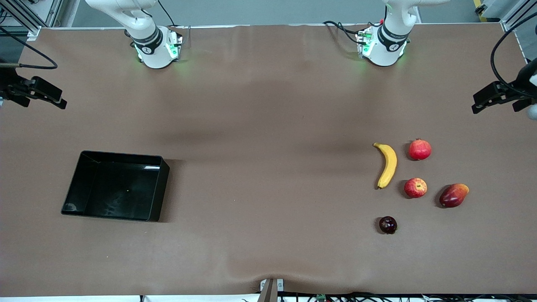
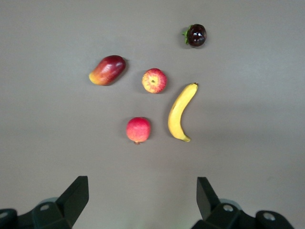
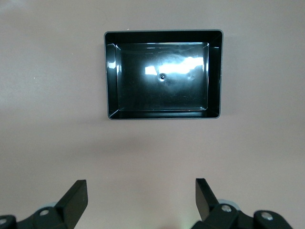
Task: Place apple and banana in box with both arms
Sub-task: 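Move the left gripper toward the red-yellow apple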
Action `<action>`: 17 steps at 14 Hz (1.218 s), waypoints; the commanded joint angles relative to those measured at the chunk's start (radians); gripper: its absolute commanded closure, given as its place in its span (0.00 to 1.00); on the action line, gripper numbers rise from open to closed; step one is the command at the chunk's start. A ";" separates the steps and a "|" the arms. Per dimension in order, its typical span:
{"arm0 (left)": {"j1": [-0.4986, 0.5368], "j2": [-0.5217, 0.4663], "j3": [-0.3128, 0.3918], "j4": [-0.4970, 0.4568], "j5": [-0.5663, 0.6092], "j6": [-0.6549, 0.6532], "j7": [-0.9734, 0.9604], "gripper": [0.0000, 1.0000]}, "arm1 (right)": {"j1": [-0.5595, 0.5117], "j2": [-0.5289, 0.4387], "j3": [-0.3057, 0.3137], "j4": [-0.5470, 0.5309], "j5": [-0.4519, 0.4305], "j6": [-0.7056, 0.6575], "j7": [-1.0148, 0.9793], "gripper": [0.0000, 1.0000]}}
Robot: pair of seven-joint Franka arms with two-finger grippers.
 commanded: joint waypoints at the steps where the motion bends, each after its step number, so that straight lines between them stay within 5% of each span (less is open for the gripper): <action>1: 0.009 0.034 0.004 0.018 -0.036 0.009 0.013 0.00 | 0.009 -0.009 0.000 -0.002 -0.010 -0.003 0.005 0.00; 9: -0.001 0.131 0.003 -0.009 -0.027 0.066 0.001 0.00 | 0.007 -0.009 0.000 0.000 -0.010 -0.001 0.006 0.00; 17: -0.029 0.165 -0.008 -0.216 0.000 0.317 -0.038 0.00 | 0.010 -0.006 0.000 0.001 -0.009 0.000 0.005 0.00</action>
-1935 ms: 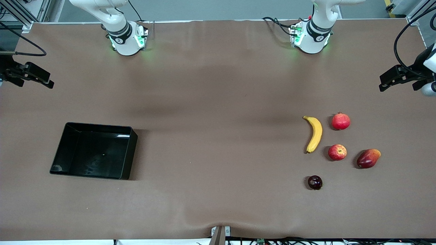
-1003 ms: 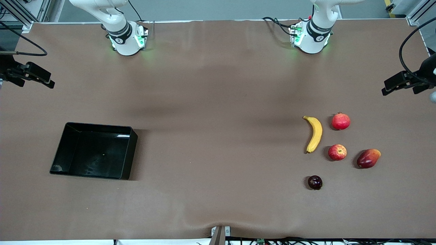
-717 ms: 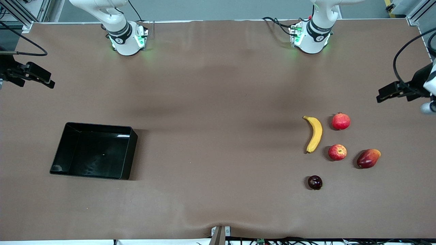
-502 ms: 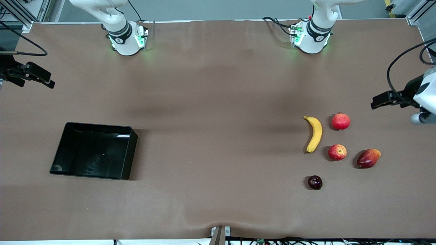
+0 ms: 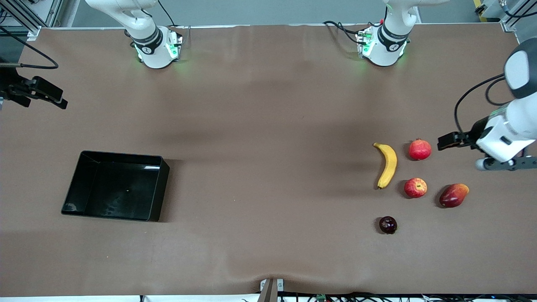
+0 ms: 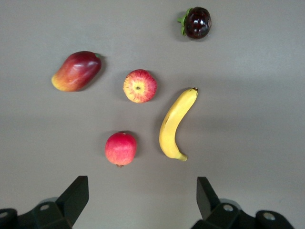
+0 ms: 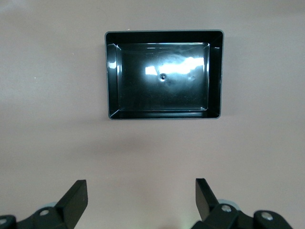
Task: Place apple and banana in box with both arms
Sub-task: 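Move the left gripper toward the red-yellow apple, then lower the left gripper over the apple while the right gripper reaches the box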
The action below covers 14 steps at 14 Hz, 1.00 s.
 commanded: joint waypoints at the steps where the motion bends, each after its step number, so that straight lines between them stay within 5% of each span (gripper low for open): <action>1: -0.023 -0.003 0.002 -0.091 0.017 0.108 -0.035 0.00 | 0.016 -0.003 -0.002 0.001 -0.009 0.004 0.005 0.00; 5: -0.023 0.004 0.000 -0.243 0.020 0.320 -0.034 0.00 | 0.031 0.043 -0.002 0.001 -0.004 0.012 -0.006 0.00; 11: -0.011 0.118 -0.003 -0.242 0.159 0.467 0.029 0.00 | 0.007 0.204 -0.008 0.003 -0.018 0.035 -0.033 0.00; 14: 0.027 0.182 -0.002 -0.242 0.170 0.579 0.100 0.00 | -0.033 0.258 -0.009 0.009 -0.039 0.193 -0.076 0.00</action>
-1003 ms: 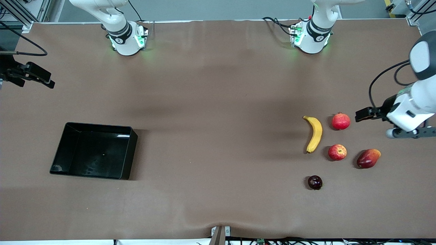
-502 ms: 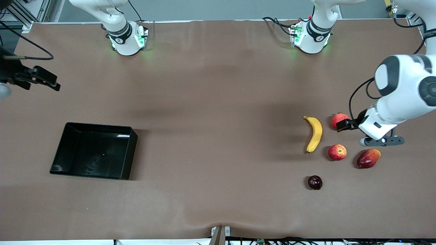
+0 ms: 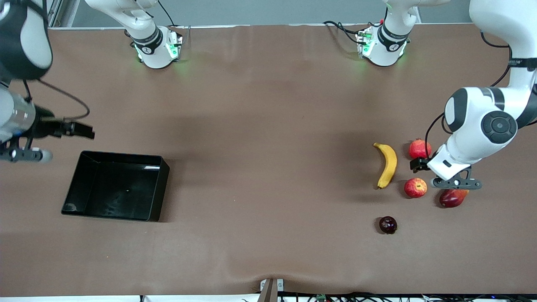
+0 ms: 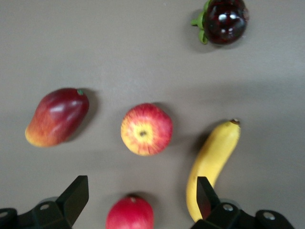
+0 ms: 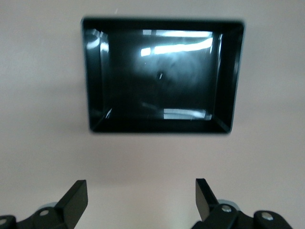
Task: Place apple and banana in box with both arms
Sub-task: 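Lower the left gripper over the apple while the right gripper reaches the box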
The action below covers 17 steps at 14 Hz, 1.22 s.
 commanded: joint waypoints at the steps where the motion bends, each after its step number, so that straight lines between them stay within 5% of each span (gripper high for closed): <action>1: 0.031 0.052 -0.002 0.007 0.021 0.071 0.065 0.00 | -0.057 0.052 0.006 0.022 -0.032 0.075 -0.029 0.00; 5: 0.032 0.108 -0.001 0.019 0.021 0.105 0.072 0.00 | -0.150 0.143 0.006 0.014 -0.032 0.156 -0.125 0.00; 12: 0.055 0.183 -0.004 0.018 0.005 0.203 0.066 0.00 | -0.226 0.166 0.006 -0.205 -0.032 0.470 -0.179 0.00; 17: 0.054 0.208 -0.005 0.019 -0.034 0.249 0.058 0.01 | -0.273 0.286 0.009 -0.205 -0.018 0.606 -0.239 0.00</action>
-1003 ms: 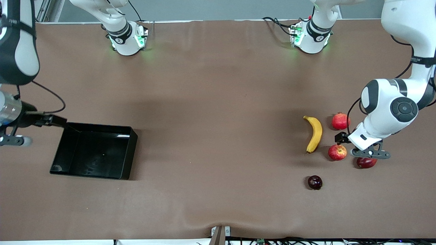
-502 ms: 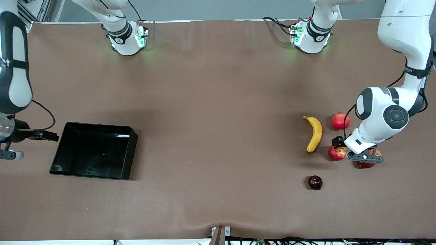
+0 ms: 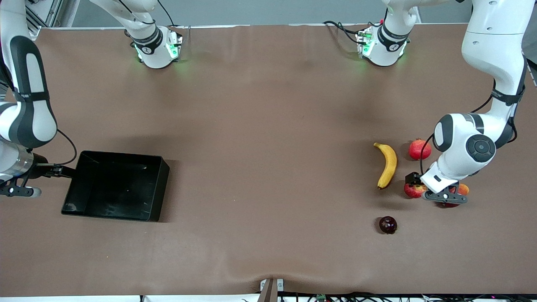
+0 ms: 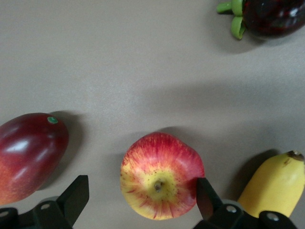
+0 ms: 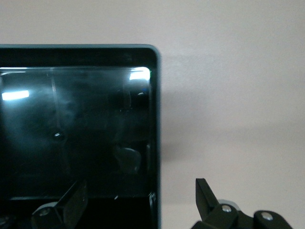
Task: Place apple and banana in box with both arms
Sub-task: 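Lower the left gripper over the apple while the right gripper reaches the box, then close the left gripper on the apple while the right gripper pushes the box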
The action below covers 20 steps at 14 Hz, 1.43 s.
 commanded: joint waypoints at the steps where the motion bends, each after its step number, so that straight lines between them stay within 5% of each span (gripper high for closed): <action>1: 0.003 0.022 -0.001 0.010 -0.023 0.031 -0.004 0.01 | -0.027 0.079 0.019 0.017 0.000 0.059 -0.016 0.00; 7: 0.002 0.029 -0.004 0.010 -0.040 0.053 -0.006 0.02 | -0.034 0.173 0.020 0.017 0.000 0.147 -0.014 0.00; 8: 0.002 0.035 -0.004 0.008 -0.052 0.064 -0.006 0.02 | -0.034 0.173 0.020 0.015 0.002 0.142 -0.014 0.08; 10: 0.000 0.048 -0.005 0.008 -0.064 0.070 -0.006 0.03 | -0.034 0.175 0.020 0.012 0.002 0.138 -0.016 0.76; 11: 0.000 0.049 -0.005 0.005 -0.064 0.081 -0.006 0.04 | -0.034 0.175 0.020 0.011 0.002 0.136 -0.016 1.00; 20: 0.002 0.023 -0.004 -0.073 -0.066 0.082 -0.003 0.10 | 0.004 0.098 0.039 0.064 0.002 -0.004 -0.008 1.00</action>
